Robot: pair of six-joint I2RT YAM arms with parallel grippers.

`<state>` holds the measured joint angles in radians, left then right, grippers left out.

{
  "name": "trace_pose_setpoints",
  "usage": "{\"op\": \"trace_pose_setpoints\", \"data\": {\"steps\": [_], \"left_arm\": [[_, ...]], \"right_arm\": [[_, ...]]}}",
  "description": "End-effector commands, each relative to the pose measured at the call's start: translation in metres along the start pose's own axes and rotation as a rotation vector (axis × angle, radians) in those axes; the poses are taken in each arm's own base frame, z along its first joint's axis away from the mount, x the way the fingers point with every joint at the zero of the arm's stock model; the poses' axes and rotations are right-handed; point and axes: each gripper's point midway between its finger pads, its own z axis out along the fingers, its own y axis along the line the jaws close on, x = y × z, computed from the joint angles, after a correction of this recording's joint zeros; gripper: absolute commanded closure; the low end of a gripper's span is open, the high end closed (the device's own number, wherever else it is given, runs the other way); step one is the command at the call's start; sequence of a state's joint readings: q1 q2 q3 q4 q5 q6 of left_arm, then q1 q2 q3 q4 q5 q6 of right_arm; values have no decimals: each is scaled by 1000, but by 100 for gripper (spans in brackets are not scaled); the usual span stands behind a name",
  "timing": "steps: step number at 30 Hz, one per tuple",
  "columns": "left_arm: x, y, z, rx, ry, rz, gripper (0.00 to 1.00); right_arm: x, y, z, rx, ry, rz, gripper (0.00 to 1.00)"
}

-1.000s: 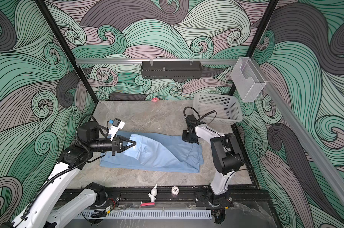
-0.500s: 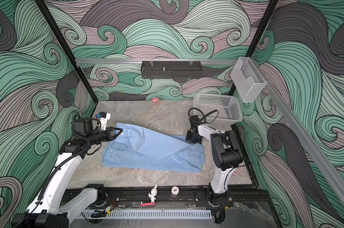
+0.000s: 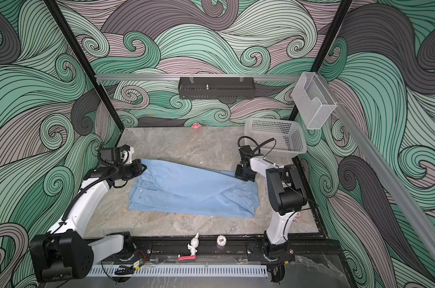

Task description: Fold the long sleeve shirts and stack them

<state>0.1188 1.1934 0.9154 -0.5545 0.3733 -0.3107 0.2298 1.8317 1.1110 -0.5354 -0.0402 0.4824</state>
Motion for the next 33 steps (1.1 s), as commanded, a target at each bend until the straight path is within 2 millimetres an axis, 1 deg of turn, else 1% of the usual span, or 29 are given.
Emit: {"op": "trace_pose_setpoints", "data": {"steps": [1,4,7,11,12,13,17,22,25,28,30,31,33], "left_arm": [[-1,20,1,-87,38,-42,100],[-1,25,9,-103,90,-56,100],[-8,24,18,-91,100,-64,100],[-16,34,28,-137,101,-78,100],[-20,35,26,-149,92,-78,100],[-17,42,34,-173,116,-87,100],[-21,52,43,-219,125,-101,100],[-13,71,53,-300,176,-111,100],[-6,76,59,-317,214,-118,100],[-5,77,59,-324,226,-121,100],[-5,78,58,-333,225,-118,100],[-5,78,57,-336,227,-116,100],[-3,79,56,-340,237,-118,100]], "right_arm": [[4,-11,4,54,30,21,93],[1,-11,-1,57,25,20,93],[1,-10,-2,59,25,17,93],[5,-12,2,69,40,11,93],[5,-13,3,70,42,13,93],[6,-13,5,72,47,13,93],[5,-14,7,83,46,9,93],[-2,-16,4,112,29,-7,94],[-4,-13,2,104,22,-9,94],[-7,-8,-1,90,16,-10,93],[-9,-4,-5,78,6,-15,88],[-10,-2,-9,74,-6,-20,82],[-14,2,-19,65,-31,-23,74]]}}
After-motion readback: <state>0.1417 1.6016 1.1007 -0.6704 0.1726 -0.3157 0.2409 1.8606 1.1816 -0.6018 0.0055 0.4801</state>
